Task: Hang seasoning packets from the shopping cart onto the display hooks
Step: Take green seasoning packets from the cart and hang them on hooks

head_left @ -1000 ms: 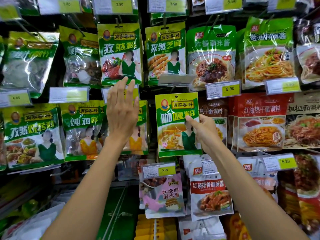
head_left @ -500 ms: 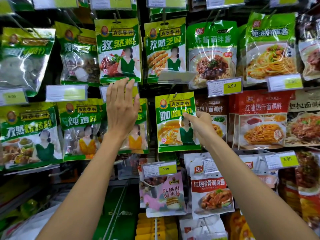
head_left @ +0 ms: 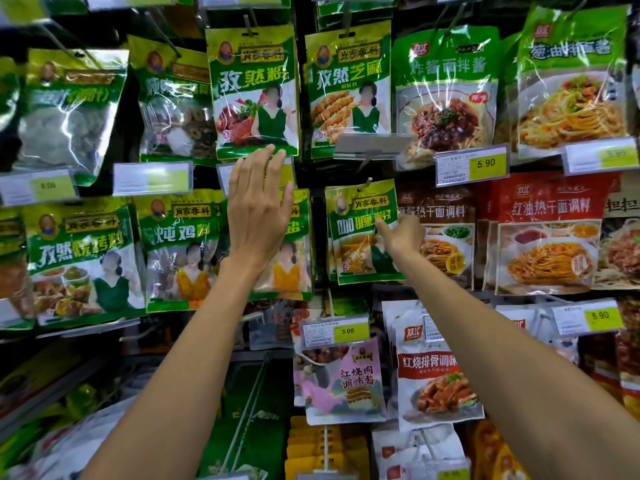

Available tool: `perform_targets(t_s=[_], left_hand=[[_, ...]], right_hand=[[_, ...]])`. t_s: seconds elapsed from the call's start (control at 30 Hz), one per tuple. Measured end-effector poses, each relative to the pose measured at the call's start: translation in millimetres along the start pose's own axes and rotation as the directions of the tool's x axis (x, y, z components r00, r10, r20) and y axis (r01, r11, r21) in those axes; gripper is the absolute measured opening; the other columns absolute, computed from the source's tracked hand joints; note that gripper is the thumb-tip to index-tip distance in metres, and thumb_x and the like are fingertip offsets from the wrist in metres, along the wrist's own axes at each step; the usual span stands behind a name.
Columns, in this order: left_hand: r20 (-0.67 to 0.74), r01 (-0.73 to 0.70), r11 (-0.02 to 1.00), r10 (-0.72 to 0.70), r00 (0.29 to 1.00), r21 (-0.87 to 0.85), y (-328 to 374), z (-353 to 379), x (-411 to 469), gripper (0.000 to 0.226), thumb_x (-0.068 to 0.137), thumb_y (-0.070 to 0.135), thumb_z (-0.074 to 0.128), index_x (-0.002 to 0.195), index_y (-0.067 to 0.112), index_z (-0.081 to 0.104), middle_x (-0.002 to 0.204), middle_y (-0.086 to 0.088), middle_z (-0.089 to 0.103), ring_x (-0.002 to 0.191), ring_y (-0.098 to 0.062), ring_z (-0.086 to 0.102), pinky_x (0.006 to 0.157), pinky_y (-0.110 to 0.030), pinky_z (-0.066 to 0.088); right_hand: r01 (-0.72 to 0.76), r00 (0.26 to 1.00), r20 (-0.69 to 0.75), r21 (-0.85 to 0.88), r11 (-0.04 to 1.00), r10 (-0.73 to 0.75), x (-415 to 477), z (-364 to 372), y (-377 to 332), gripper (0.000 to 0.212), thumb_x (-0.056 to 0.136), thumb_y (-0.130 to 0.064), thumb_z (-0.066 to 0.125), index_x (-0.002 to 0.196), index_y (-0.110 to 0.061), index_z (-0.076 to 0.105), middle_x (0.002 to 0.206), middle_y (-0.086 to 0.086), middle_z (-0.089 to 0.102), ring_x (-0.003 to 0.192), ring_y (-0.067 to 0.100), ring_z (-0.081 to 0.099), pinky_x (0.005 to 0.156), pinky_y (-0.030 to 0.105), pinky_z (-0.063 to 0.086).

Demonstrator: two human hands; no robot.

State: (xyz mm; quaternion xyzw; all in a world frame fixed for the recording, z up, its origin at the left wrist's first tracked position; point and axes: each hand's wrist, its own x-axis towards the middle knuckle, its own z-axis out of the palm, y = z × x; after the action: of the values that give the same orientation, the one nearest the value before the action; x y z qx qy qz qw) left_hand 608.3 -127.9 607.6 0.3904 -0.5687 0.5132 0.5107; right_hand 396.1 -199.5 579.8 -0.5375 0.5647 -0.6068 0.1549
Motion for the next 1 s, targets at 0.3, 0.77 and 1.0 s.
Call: perform_targets(t_s=[0.3, 0.77, 1.0], left_hand=[[-0.073, -0.037, 0.950, 0.015, 0.997, -0.310, 77, -6, -43, 0.025, 0.093, 0.005, 0.048, 0.113, -0.003, 0.061, 0.114, -0.018, 0.062, 0.111, -0.030, 0.053, 0.099, -0.041, 0.043], [0.742, 0.751, 0.151, 0.365, 0.562, -0.643, 437, -43, -201, 0.028, 0.100, 0.029, 0.042, 0.095, 0.010, 0.063, 0.065, 0.007, 0.055, 0.056, -0.002, 0.050, 0.055, -0.025, 0.032], [0.665, 0.812, 0.296, 0.733, 0.144, -0.503, 580, -69, -340, 0.024, 0.099, 0.016, 0.045, 0.104, 0.001, 0.063, 0.092, -0.020, 0.066, 0.085, -0.032, 0.061, 0.067, -0.032, 0.033]], right_hand=[[0.278, 0.954, -0.108, -0.021, 0.960, -0.279, -53, -63, 26, 0.026, 0.096, -0.018, 0.053, 0.119, -0.006, 0.059, 0.099, 0.002, 0.063, 0.087, 0.010, 0.058, 0.072, 0.016, 0.045], [-0.357, 0.873, -0.406, -0.157, 0.921, 0.269, -242, -324, 286, 0.032, 0.099, -0.021, 0.047, 0.080, -0.007, 0.068, 0.075, 0.004, 0.069, 0.075, 0.022, 0.066, 0.072, 0.035, 0.048], [-0.789, 0.534, -0.595, -0.098, 0.606, 0.600, -371, -408, 420, 0.034, 0.098, -0.015, 0.050, 0.070, 0.002, 0.061, 0.073, 0.028, 0.061, 0.070, 0.037, 0.059, 0.059, 0.037, 0.035]])
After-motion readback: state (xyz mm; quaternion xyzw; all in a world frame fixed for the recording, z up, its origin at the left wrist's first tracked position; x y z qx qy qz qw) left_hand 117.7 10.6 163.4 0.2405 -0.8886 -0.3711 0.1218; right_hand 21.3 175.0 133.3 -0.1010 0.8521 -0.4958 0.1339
